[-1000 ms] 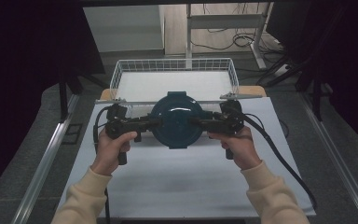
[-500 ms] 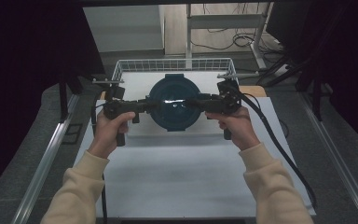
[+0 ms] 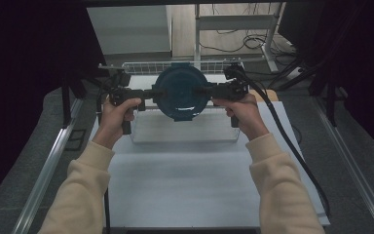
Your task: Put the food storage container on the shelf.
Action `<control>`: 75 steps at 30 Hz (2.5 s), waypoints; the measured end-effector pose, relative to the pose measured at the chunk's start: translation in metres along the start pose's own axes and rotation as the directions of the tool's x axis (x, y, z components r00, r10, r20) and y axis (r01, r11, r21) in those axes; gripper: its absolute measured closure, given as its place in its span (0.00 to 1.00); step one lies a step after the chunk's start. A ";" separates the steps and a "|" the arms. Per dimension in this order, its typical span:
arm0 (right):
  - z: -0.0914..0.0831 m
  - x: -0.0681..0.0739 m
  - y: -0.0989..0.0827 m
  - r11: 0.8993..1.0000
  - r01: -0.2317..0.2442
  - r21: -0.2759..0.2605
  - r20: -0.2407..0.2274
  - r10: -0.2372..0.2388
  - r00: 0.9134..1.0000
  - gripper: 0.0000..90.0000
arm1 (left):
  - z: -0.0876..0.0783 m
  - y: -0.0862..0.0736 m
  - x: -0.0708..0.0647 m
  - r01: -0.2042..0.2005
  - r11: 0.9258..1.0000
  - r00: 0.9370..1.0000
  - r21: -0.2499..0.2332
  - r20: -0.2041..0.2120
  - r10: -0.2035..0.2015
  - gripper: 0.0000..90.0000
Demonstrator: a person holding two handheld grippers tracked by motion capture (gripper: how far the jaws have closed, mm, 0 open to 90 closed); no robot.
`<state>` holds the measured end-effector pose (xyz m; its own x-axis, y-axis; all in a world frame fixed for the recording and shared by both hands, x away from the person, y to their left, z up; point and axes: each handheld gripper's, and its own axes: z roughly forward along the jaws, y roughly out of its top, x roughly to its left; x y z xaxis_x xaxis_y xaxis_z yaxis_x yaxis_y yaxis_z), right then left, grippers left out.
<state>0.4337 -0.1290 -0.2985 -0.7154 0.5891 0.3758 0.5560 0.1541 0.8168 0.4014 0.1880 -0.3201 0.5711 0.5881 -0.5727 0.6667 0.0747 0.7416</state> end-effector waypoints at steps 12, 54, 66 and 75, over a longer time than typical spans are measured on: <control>0.008 -0.013 0.019 0.999 -0.031 0.011 0.004 0.031 1.000 0.38 | 0.010 0.023 0.010 0.019 1.000 1.000 0.011 0.000 -0.019 0.48; 0.040 -0.065 0.028 0.924 -0.380 -0.045 0.057 0.383 0.922 0.24 | 0.048 0.036 0.056 0.215 0.977 0.977 0.002 -0.003 -0.215 0.28; 0.003 -0.022 0.013 0.996 -0.060 -0.061 0.173 0.070 0.983 0.12 | 0.013 0.017 0.019 0.022 0.996 0.995 -0.082 -0.092 -0.029 0.23; -0.029 -0.012 -0.029 0.997 0.059 -0.058 0.172 -0.048 0.984 0.15 | -0.006 -0.025 -0.009 -0.112 0.994 0.989 -0.013 -0.096 0.110 0.23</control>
<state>0.4140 -0.1640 -0.3139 -0.6578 0.7087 0.2551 0.4873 0.1422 0.8616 0.3769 0.1852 -0.3315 0.5926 0.6672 -0.4513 0.5921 0.0191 0.8056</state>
